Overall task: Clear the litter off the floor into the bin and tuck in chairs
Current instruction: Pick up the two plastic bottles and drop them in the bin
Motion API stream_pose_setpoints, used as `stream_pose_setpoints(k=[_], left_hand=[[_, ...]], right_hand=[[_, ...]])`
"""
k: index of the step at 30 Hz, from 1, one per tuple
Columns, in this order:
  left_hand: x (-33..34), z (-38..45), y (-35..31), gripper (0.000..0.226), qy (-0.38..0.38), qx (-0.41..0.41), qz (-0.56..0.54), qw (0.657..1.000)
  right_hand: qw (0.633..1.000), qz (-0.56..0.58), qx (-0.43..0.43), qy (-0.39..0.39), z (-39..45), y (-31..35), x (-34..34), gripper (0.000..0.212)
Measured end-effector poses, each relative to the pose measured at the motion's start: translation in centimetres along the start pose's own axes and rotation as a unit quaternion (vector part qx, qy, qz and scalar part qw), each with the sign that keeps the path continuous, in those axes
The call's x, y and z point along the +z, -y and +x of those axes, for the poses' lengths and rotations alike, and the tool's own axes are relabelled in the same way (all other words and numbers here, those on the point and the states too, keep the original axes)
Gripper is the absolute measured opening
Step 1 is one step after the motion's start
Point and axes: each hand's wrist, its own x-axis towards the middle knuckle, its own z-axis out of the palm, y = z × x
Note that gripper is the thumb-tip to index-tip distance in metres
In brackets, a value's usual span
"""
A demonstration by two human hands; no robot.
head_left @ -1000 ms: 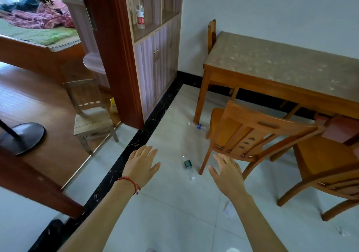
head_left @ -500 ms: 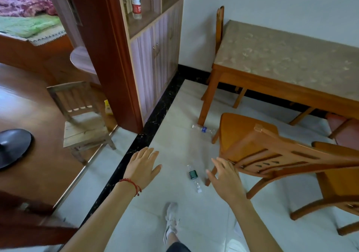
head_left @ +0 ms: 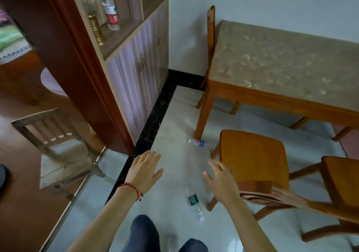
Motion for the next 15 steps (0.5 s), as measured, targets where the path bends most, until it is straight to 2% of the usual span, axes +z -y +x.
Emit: stream_pose_setpoints(k=[2,5,15], left_hand=[[0.0,2.9,0.7,0.049,0.010,0.009,-0.012,1.000],[-0.3,7.6,1.5,0.067,0.041,0.034,-0.029,0.998],[0.4,25.5,4.5,0.053,0.125,0.201,0.019,0.971]], right_hand=[[1.000,-0.007,0.005,-0.008,2.1,0.1,-0.4,0.050],[0.999,-0.022,0.020,-0.023,5.0,0.3,-0.7,0.049],[0.985,0.012,0.170,-0.039,15.2,3.1,1.5,0.050]])
